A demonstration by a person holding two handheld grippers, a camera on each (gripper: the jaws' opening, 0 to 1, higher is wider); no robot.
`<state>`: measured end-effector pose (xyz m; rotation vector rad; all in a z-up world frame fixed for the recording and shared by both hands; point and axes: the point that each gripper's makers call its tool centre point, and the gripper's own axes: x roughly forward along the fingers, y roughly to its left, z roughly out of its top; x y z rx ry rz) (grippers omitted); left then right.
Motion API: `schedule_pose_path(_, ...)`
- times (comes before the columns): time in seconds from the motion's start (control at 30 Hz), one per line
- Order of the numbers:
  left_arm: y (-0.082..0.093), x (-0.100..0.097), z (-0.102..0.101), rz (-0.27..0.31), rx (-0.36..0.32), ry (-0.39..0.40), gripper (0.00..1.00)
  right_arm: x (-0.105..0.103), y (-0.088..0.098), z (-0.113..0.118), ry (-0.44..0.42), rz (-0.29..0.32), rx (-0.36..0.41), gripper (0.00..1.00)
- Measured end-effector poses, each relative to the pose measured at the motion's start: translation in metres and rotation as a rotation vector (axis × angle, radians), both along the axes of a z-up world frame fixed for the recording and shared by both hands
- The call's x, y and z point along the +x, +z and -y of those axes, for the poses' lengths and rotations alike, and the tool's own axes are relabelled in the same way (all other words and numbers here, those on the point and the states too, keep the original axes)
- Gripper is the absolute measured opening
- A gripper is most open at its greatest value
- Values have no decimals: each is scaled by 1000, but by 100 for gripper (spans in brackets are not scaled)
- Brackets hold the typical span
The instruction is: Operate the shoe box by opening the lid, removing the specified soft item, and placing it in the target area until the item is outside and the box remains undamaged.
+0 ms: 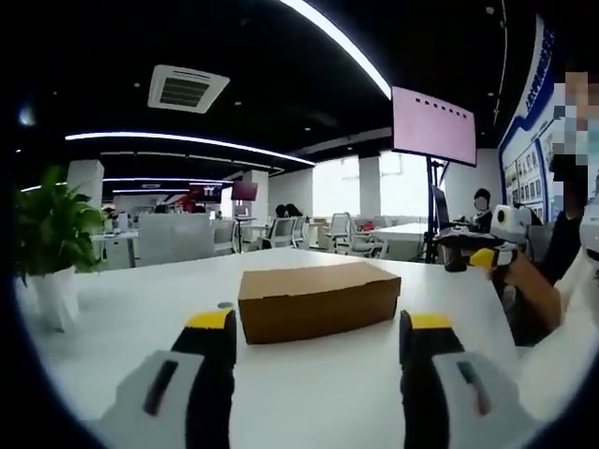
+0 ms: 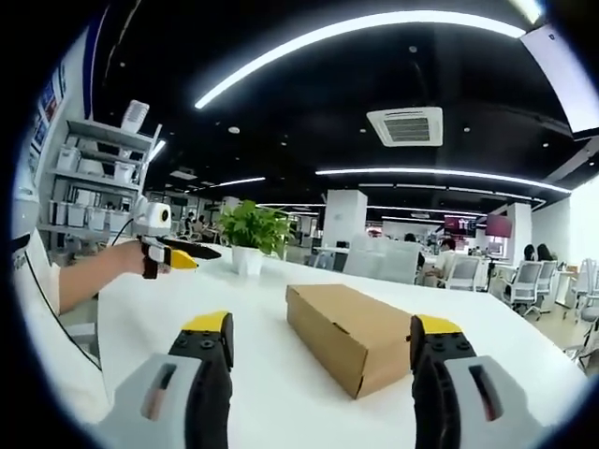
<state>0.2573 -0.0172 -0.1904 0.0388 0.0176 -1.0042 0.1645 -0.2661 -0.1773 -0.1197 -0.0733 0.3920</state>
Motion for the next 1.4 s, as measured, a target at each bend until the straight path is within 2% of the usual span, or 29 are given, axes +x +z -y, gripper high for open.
schedule_pose_path(0.07,-4,0,6,-27,3,-22,81,3,5,2,-24,22,-1,88)
schedule_pose_path(0.23,-6,11,8,-48,10,-19,80,9,3,6,-36,26,18,87)
schedule_pose_path(0.3,0,11,12,-71,-39,-41,80,13,1,5,-35,23,28,88)
schedule_pose_path(0.33,5,10,16,-82,-78,-59,80,14,5,4,-32,63,9,87)
schedule_pose_path(0.4,10,13,16,-75,-100,-37,77,13,14,8,-65,132,-18,84)
schedule_pose_path(0.47,16,4,22,-29,-84,-71,78,14,10,10,-87,106,-15,85)
schedule_pose_path(0.53,13,1,24,-29,-50,-79,79,18,0,13,-94,27,38,86)
schedule_pose_path(0.57,10,2,24,-26,-35,-68,79,19,-3,12,-85,13,48,87)
schedule_pose_path(0.67,8,16,14,-45,-51,3,77,21,-2,12,-83,25,43,87)
schedule_pose_path(0.9,5,33,8,-103,-105,0,79,38,4,17,-110,45,30,87)
schedule_pose_path(0.93,5,34,7,-103,-109,3,79,41,10,21,-128,61,39,85)
schedule_pose_path(1.0,6,39,6,-100,-109,18,81,41,33,28,-168,156,55,82)
schedule_pose_path(1.03,9,41,7,-81,-116,16,82,41,37,29,-178,164,57,82)
schedule_pose_path(1.1,17,39,11,-69,-151,-16,88,42,42,28,-171,139,56,83)
schedule_pose_path(1.17,18,41,13,-94,-155,-30,90,43,42,30,-178,114,66,85)
schedule_pose_path(1.23,24,41,19,-120,-192,-56,98,45,42,31,-172,102,77,86)
schedule_pose_path(1.27,27,41,20,-124,-204,-70,97,46,40,32,-168,93,86,86)
schedule_pose_path(1.33,26,42,23,-121,-188,-67,93,47,38,31,-161,87,88,86)
schedule_pose_path(1.4,21,46,23,-87,-127,-40,92,49,35,32,-166,81,89,86)
